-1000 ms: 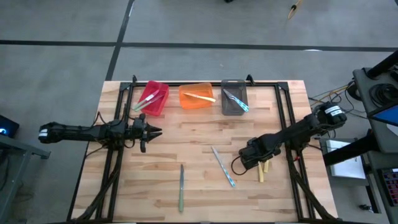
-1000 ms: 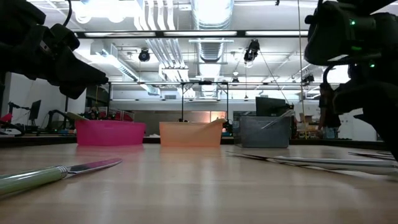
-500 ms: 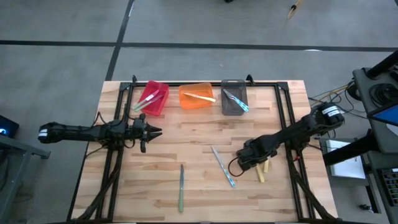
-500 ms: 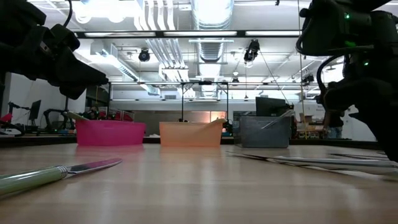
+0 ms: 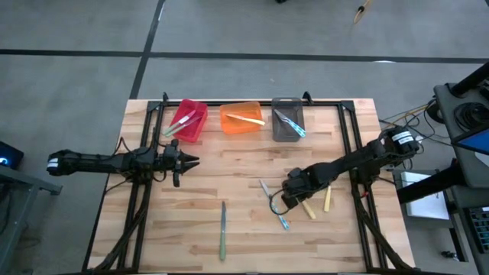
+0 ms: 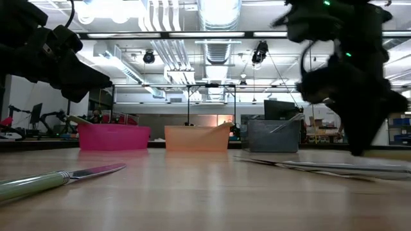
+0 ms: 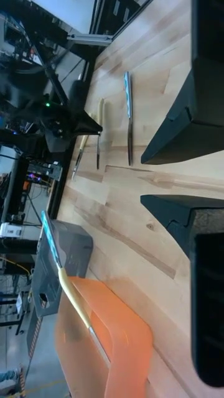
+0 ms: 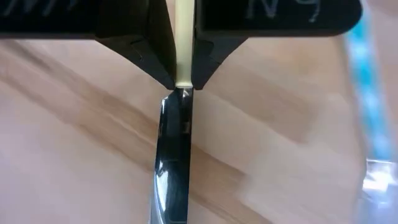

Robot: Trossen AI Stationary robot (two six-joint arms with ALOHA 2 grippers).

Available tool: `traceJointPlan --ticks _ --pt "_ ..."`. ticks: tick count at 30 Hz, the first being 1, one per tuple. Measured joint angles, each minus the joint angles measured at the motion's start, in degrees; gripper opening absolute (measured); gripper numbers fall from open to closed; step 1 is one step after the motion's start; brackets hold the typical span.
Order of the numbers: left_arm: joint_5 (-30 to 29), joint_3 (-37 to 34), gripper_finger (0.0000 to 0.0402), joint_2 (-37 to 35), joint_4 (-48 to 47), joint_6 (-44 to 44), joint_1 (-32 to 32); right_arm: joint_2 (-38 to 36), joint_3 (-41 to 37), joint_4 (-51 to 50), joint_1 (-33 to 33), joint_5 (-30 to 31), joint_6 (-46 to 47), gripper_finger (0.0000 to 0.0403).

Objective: Sort silverware by color (type)

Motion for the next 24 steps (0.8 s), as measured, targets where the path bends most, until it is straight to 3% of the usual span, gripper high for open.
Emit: traceJointPlan --ticks 4,13,18,24 --pt "-0.02 -0.02 0.0071 0.00 0.00 0.00 -0.02 -0.14 4.37 -0.51 -2.96 0.41 -6.79 0.0017" --pt "-0.09 0.00 0.0071 0.00 0.00 0.00 0.00 -0.14 15.83 2.31 -9.00 9.55 -26.34 0.0015" --pt "-0.09 -0.01 0.0071 0.00 0.00 -0.78 -0.01 -0.14 17.66 15.96 -11.47 11.33 -39.61 0.0015" --pt "-0.11 0.00 0.0071 0.00 0.02 -1.97 0.00 -0.12 13.84 38.51 -12.96 11.39 -52.78 0.0015"
